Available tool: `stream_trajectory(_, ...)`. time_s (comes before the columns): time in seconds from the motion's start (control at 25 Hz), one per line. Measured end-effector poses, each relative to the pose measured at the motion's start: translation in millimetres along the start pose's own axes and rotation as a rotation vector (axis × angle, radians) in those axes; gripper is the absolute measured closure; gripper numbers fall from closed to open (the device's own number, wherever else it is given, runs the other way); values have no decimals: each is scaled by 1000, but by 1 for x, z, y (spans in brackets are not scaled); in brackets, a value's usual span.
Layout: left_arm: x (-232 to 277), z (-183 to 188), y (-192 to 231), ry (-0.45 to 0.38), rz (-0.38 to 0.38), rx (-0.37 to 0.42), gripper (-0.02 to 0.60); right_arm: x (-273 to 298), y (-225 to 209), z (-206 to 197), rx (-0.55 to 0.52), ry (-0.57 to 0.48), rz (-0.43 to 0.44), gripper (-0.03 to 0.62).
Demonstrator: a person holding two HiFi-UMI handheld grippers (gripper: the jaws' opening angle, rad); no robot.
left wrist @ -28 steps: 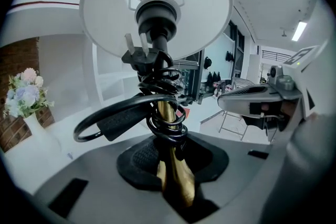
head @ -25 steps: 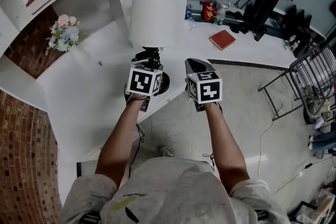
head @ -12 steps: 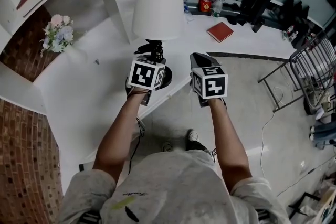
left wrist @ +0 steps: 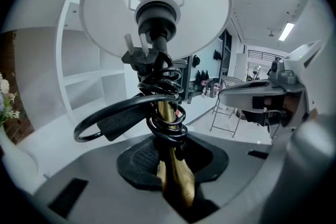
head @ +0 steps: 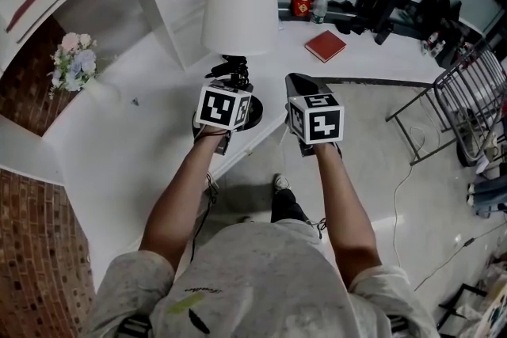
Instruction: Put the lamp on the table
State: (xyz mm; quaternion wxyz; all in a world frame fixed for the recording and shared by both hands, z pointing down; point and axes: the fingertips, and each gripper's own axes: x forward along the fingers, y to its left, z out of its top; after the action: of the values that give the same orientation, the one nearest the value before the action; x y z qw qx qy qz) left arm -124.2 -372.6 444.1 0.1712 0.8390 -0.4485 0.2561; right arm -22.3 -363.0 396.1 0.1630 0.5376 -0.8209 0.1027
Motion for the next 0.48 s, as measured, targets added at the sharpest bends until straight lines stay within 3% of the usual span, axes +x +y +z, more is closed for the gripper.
stream_trajectory(0.48,74,37,-7,-40,-71,1,477,39,-53,10,-21,4,-2,588)
